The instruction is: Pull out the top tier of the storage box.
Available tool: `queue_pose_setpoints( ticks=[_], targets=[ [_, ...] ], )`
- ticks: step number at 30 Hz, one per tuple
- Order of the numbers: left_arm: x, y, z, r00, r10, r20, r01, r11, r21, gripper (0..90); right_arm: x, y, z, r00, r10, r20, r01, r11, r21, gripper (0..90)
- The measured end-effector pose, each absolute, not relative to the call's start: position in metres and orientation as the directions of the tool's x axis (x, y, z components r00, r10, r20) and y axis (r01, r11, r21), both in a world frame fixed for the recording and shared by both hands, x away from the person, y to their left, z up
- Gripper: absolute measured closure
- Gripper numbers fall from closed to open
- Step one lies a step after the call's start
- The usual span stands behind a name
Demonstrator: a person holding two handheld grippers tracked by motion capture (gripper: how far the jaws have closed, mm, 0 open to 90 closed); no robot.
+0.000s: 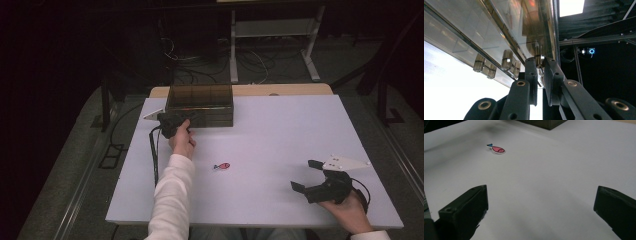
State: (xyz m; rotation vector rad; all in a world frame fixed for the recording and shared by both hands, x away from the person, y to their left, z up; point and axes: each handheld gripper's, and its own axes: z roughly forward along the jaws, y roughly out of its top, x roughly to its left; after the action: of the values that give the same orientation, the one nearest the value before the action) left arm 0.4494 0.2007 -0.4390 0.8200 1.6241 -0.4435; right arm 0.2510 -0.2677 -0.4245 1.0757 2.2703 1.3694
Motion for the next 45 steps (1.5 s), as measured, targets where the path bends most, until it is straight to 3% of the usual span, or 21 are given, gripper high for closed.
queue_pose_setpoints(
  ticks=[45],
  targets=[
    [0.418, 0.202, -0.445, 0.003, 0.260, -0.966, 0.705, 0.685, 0.186, 81.0, 0.250, -0.269, -0.424, -0.680, 0.722, 0.128, 0.450, 0.273, 0.850, 0.0]
  ],
)
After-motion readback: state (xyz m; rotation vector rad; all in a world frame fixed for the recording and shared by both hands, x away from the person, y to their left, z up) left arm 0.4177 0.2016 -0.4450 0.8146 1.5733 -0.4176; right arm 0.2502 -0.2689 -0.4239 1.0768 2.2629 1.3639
